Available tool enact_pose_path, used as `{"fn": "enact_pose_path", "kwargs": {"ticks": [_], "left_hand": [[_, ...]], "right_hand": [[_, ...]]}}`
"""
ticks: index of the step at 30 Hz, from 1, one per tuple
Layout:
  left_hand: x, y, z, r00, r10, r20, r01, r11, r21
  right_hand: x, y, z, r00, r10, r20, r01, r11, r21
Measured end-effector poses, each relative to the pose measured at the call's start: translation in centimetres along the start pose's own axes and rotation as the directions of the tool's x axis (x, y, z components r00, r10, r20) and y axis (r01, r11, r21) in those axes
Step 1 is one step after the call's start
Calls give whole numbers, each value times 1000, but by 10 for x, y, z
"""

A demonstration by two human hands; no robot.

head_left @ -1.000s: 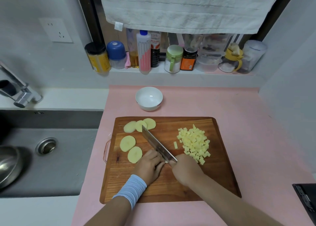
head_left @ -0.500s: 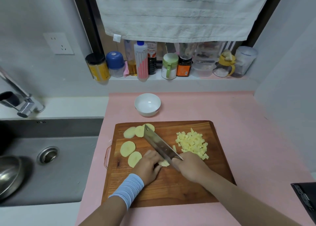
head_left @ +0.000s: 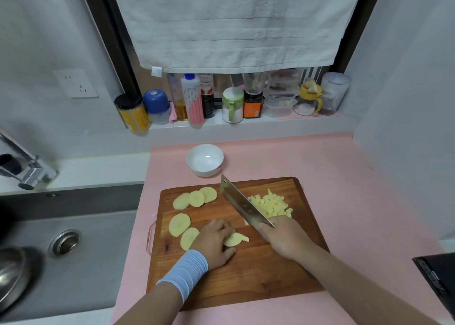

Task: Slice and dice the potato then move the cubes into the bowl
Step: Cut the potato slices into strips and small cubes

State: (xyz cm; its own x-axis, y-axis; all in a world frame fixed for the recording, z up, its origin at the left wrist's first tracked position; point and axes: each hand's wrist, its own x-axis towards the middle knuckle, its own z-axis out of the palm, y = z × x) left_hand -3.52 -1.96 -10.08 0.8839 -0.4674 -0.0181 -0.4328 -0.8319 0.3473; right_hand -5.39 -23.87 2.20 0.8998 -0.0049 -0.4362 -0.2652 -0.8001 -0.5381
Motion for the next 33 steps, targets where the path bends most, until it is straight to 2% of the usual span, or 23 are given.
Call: {"fn": "enact_pose_path", "kwargs": {"ticks": [5, 9, 12, 14, 16, 19, 21, 23, 26, 29, 31, 33], "left_hand": [[12, 25, -7, 987, -162, -6, 161, 978, 130], [30, 22, -8, 967, -250, 53, 250, 968, -9], [35, 2, -10, 963, -268, 13, 268, 958, -103], [30, -9, -12, 974, -225, 15, 224, 961, -164], [22, -14, -16, 991, -122, 46, 129, 975, -182], [13, -13, -15, 995, 26, 94, -18, 996, -85], [11, -9, -13, 995, 29, 91, -25, 999, -48], [11, -3, -11, 996, -20, 88, 24, 999, -36], [9, 9, -6, 980, -183, 72, 185, 982, -24], [2, 28, 4, 936, -350, -31, 350, 937, 10], [-3, 37, 11, 915, -392, -89, 394, 919, 4], [-6, 36, 17, 919, -367, -144, 363, 930, -54]], "right_hand": [[3, 8, 7, 1000, 15, -16, -15, 1000, -20], [2, 9, 9, 1000, 4, -30, -3, 1000, 8], [2, 11, 11, 1000, 9, -26, -9, 1000, 7], [3, 14, 13, 1000, 26, -15, -26, 1000, 9], [4, 17, 17, 999, 39, -2, -39, 999, 16], [5, 20, 25, 999, 45, 17, -45, 999, -4], [5, 21, 30, 999, 45, 26, -45, 999, -12], [4, 21, 33, 999, 45, 26, -45, 999, -16], [4, 20, 33, 999, 41, 24, -40, 999, -25], [5, 20, 34, 999, 29, 23, -28, 997, -70], [4, 19, 33, 1000, 19, 15, -17, 994, -104], [2, 18, 31, 1000, 13, 9, -11, 991, -137]]}}
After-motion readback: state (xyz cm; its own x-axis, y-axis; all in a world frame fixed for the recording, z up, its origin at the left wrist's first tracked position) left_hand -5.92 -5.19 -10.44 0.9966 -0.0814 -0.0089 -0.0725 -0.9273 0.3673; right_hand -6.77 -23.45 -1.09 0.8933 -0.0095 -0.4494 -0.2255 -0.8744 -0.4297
